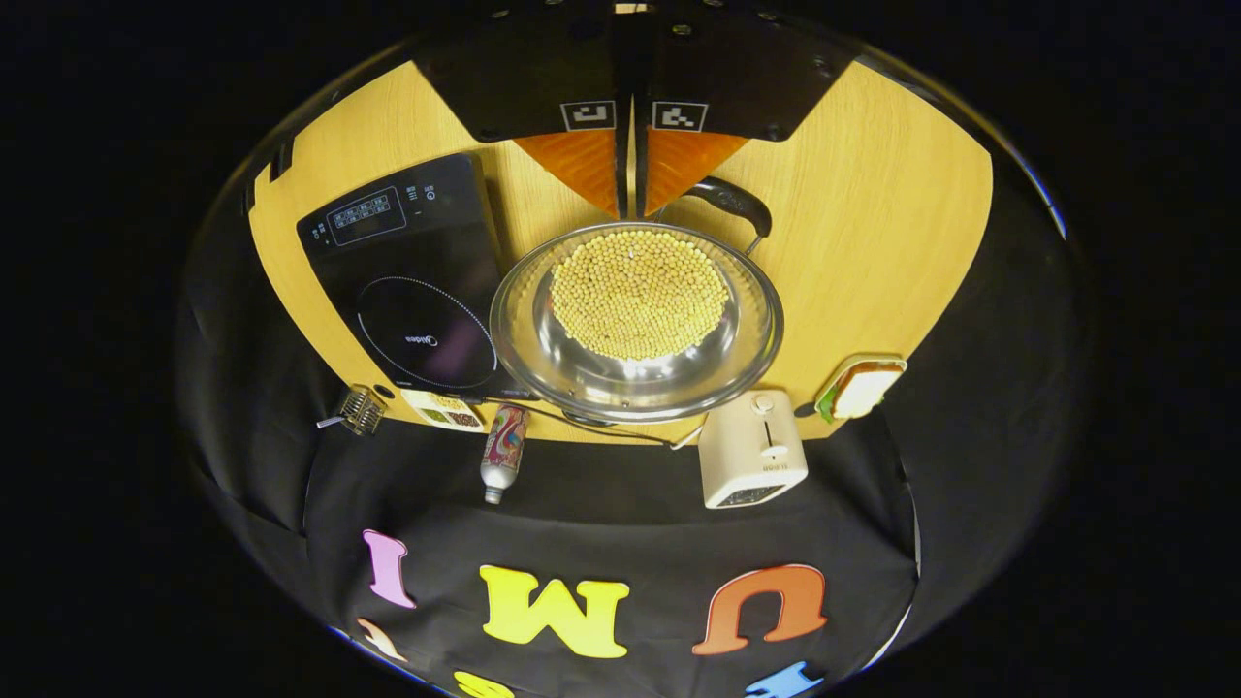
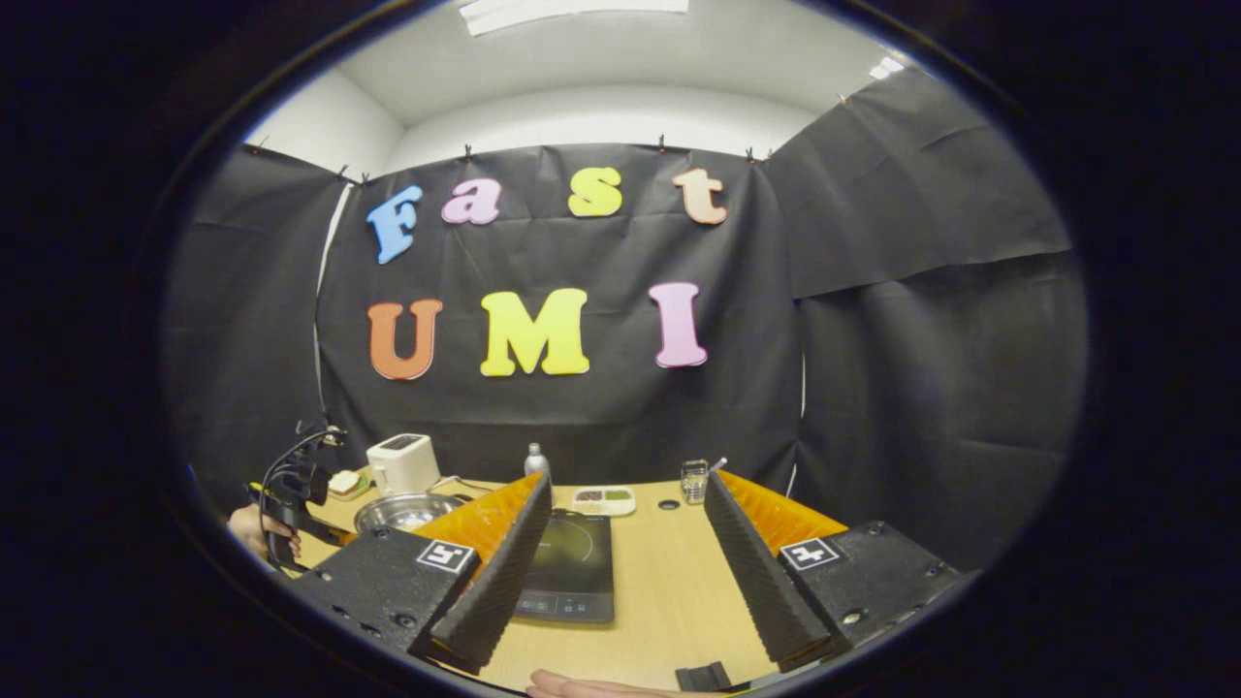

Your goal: First push the handle of the pot to place it horizontally, then grasp the pot with both hands and set it on the induction cooktop.

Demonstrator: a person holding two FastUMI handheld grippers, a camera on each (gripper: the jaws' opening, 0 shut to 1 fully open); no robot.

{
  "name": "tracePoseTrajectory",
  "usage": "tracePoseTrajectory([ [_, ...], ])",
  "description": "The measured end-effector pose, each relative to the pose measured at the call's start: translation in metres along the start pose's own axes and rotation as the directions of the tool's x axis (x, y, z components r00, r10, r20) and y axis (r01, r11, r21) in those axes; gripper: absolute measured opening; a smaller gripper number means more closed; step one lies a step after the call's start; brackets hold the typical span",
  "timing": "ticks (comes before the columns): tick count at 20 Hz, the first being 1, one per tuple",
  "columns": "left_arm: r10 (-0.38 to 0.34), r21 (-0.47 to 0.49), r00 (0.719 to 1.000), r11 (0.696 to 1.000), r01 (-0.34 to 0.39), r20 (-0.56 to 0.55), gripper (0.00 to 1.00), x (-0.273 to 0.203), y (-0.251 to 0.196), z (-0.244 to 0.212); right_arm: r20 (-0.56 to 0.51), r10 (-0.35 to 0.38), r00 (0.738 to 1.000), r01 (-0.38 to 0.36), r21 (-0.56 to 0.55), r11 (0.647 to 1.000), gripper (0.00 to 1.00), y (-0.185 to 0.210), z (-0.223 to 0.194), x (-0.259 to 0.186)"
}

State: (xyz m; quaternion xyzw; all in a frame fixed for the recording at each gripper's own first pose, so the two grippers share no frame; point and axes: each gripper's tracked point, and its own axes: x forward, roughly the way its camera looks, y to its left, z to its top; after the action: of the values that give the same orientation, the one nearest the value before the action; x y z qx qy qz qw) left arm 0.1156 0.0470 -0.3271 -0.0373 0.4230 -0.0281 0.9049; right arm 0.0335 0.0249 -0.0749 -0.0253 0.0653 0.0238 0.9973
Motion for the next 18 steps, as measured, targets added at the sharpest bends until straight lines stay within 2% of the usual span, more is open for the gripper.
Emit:
tracePoseTrajectory([
  [1, -0.003, -0.002, 1.000, 1.000, 0.003, -0.021, 0.00, 0.005, 0.000, -0.003, -0.008, 0.001, 1.000, -0.001, -0.003, 1.000, 0.99, 0.002, -0.002, 0.002],
  [3, -0.001, 0.004, 0.998, 1.000, 0.001, -0.062, 0.00, 0.015, 0.003, -0.009, -0.018, -0.001, 1.000, 0.001, -0.008, 1.000, 1.00, 0.002, -0.006, 0.004],
  [4, 0.009, 0.007, 0.997, 1.000, -0.008, -0.071, 0.00, 0.019, 0.006, -0.011, -0.019, -0.002, 1.000, 0.002, -0.009, 1.000, 0.96, 0.003, -0.006, 0.005],
  [5, 0.018, 0.002, 0.997, 1.000, -0.018, -0.077, 0.00, 0.023, 0.008, -0.013, -0.021, 0.000, 1.000, 0.000, -0.012, 1.000, 0.99, 0.005, -0.006, 0.006],
  [7, 0.031, -0.011, 0.995, 0.999, -0.032, -0.100, 0.00, 0.018, 0.014, -0.018, -0.022, 0.005, 1.000, -0.005, -0.013, 1.000, 1.00, 0.007, -0.006, 0.007],
  [8, 0.053, -0.015, 0.995, 0.998, -0.055, -0.089, 0.00, 0.026, 0.016, -0.021, -0.019, 0.005, 1.000, -0.005, -0.012, 1.000, 0.95, 0.008, -0.005, 0.009],
  [9, 0.088, -0.005, 0.993, 0.996, -0.089, -0.080, 0.11, 0.025, 0.023, -0.019, -0.014, 0.002, 1.000, -0.002, -0.012, 1.000, 1.00, 0.007, -0.003, 0.010],
  [10, 0.117, 0.002, 0.991, 0.993, -0.117, -0.071, 0.00, 0.027, 0.030, -0.017, -0.010, -0.002, 1.000, 0.002, -0.010, 1.000, 0.95, 0.007, -0.003, 0.010],
  [11, 0.132, -0.002, 0.989, 0.991, -0.132, -0.064, 0.00, 0.027, 0.036, -0.016, -0.010, -0.003, 1.000, 0.003, -0.008, 1.000, 1.00, 0.008, -0.003, 0.011],
  [12, 0.131, -0.015, 0.989, 0.991, -0.132, -0.066, 0.12, 0.028, 0.038, -0.016, -0.012, -0.001, 1.000, 0.001, -0.007, 1.000, 0.95, 0.009, -0.004, 0.011],
  [13, 0.128, -0.031, 0.990, 0.991, -0.130, -0.066, 0.00, 0.028, 0.040, -0.015, -0.010, -0.001, 1.000, 0.001, -0.006, 1.000, 0.99, 0.010, -0.003, 0.011],
  [14, 0.129, -0.047, 0.990, 0.990, -0.132, -0.063, 0.11, 0.029, 0.044, -0.013, -0.005, -0.002, 1.000, 0.002, -0.002, 1.000, 0.95, 0.011, 0.000, 0.012],
  [15, 0.140, -0.065, 0.988, 0.988, -0.144, -0.057, 0.11, 0.030, 0.050, -0.011, 0.003, -0.003, 1.000, 0.003, 0.000, 1.000, 0.95, 0.012, 0.003, 0.013],
  [16, 0.152, -0.074, 0.987, 0.985, -0.156, -0.051, 0.00, 0.032, 0.055, -0.010, 0.010, -0.004, 1.000, 0.004, 0.002, 1.000, 0.96, 0.013, 0.004, 0.014],
  [17, 0.161, -0.081, 0.986, 0.983, -0.164, -0.047, 0.00, 0.032, 0.059, -0.009, 0.015, -0.004, 1.000, 0.004, 0.005, 1.000, 0.95, 0.014, 0.006, 0.015],
  [18, 0.168, -0.090, 0.985, 0.981, -0.171, -0.044, 0.00, 0.031, 0.062, -0.010, 0.019, -0.002, 1.000, 0.002, 0.007, 1.000, 0.99, 0.016, 0.007, 0.016],
])
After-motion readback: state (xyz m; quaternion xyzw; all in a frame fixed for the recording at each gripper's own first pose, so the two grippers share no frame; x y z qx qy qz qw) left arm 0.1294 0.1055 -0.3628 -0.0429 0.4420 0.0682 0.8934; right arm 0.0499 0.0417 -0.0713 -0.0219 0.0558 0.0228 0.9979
